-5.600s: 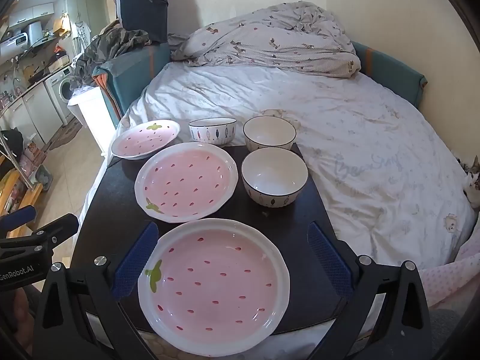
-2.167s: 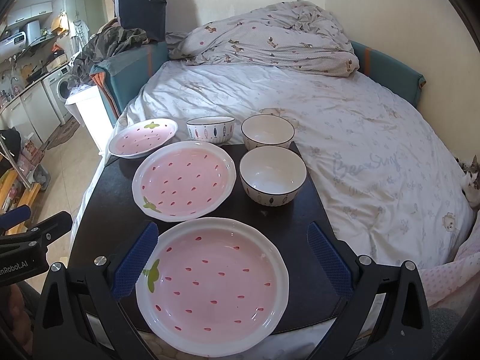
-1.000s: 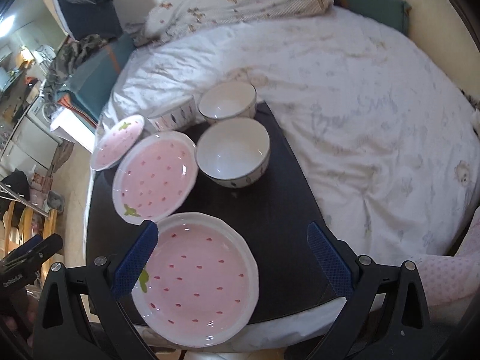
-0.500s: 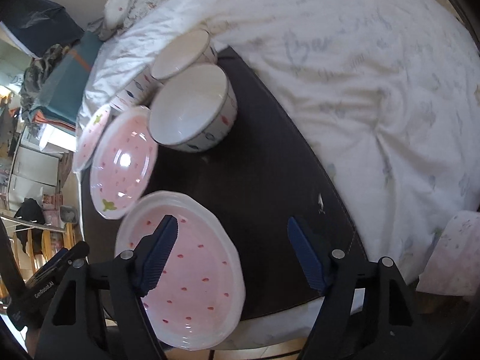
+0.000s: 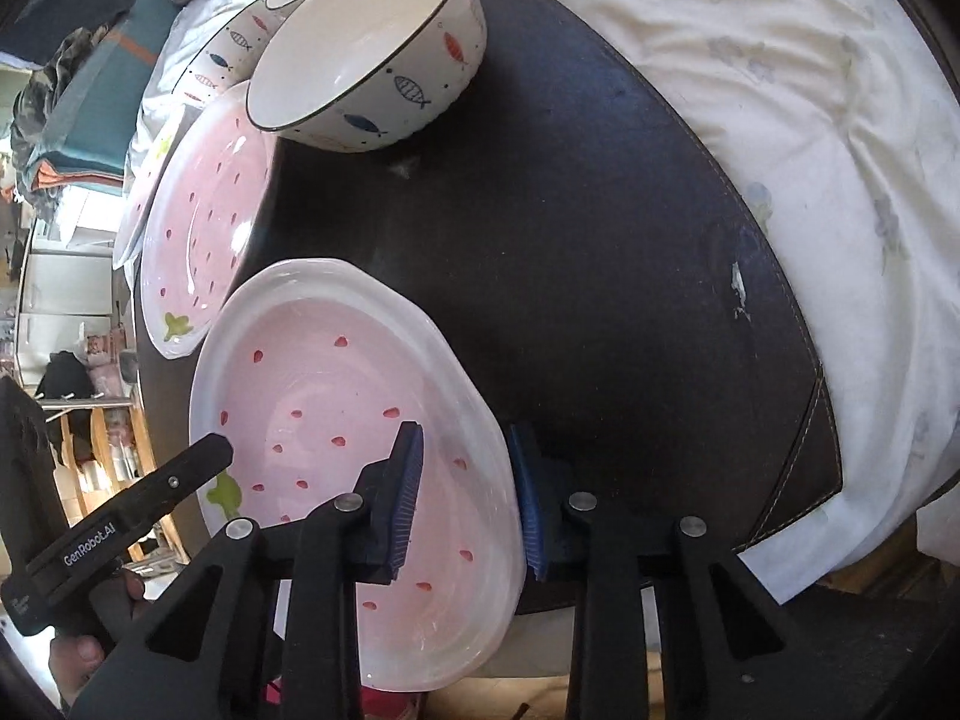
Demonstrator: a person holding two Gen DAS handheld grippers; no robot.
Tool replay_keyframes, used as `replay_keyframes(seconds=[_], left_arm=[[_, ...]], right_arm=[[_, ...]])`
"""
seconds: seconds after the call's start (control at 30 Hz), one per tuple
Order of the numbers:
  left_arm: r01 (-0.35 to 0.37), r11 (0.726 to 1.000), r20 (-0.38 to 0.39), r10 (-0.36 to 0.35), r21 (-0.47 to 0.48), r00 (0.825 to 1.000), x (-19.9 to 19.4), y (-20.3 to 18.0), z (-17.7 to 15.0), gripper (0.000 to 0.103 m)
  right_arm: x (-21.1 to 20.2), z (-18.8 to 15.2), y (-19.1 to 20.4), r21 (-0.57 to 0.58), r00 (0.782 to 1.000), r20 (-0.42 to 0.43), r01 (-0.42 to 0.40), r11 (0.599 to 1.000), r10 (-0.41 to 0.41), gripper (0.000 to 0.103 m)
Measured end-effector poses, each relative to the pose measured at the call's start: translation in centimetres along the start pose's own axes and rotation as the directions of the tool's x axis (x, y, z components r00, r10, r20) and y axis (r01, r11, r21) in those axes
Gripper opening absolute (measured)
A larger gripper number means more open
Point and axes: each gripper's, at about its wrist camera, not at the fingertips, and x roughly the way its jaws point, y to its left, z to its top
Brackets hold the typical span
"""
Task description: Organize plates and bowls
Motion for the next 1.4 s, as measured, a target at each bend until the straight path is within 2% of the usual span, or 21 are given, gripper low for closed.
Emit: replay_keyframes(seconds=[0.03,0.17,0.3,0.43,0.5,0.6,0.67,0.77,0.87,1.03,1.23,1.4], left_arm=[[-0.010,1.000,-0.011,0.010,0.005,1.000,0.1,-0.3,0.2,0.043],[-0.012,1.000,-0.027,0.012,-0.007,1.000,0.5,-0.3,0.2,0.038],[-0.031,0.999,-0.018,0.032,0.027,0.999,0.5,-0.8,0.1,0.039],[-0.028,0.999,0.019,0.027,0.041,0.999,0.4,-1.0,-0.2,0.038],[-0.016,1.000,0.020,0.015,0.026,1.000,0.5,-0.6,-0.1,0.030],[-0.006,1.000,0.025,0.006,0.028,1.000,0.3,0.0,-0.1,0.025],[-0.025,0.999,0.038,0.024,0.036,0.999,0.1,0.0,-0.6,0.025],[-0.010,1.000,0.043,0.009,0.030,0.999,-0.4,0.2,-1.4,0.025],[0.012,0.999,0.068,-0.014,0.041,0.998,-1.5,0.4,-2.1,0.024],[0.032,0.998,0.157,-0.039,0.044,0.987,-5.1,0.3,-2.5,0.023],[0.039,0.999,0.234,-0.045,0.031,0.971,-8.3,0.6,-1.1,0.022],[0.027,1.000,0.290,-0.029,0.012,0.957,-10.7,1.5,1.1,0.021]], right_arm=[[0.0,-0.1,0.1,-0.012,1.000,0.003,0.021,1.000,-0.021,0.025],[0.0,-0.2,0.3,-0.035,1.000,0.008,0.029,0.999,-0.029,0.025],[0.3,0.0,0.3,-0.028,1.000,0.008,0.024,0.999,-0.024,0.025],[0.4,0.1,0.7,-0.053,1.000,0.002,0.025,0.998,-0.025,0.034],[0.4,0.0,1.2,-0.073,0.999,0.016,0.039,0.997,-0.038,0.035],[0.2,-0.2,1.3,-0.099,0.998,0.036,0.064,0.993,-0.061,0.028],[-0.2,-0.3,1.4,-0.109,0.998,0.045,0.046,0.993,-0.041,0.025],[-1.1,-0.9,1.7,-0.143,0.997,0.068,0.044,0.989,-0.035,0.021],[-2.2,-1.4,1.5,-0.139,0.997,0.071,0.006,0.990,0.004,0.018],[-4.8,-1.8,1.8,-0.167,0.990,0.109,-0.066,0.984,0.085,0.015],[-7.1,-0.8,4.0,-0.197,0.974,0.157,-0.132,0.971,0.164,0.015],[-7.7,0.9,6.7,-0.228,0.963,0.185,-0.153,0.962,0.197,0.016]])
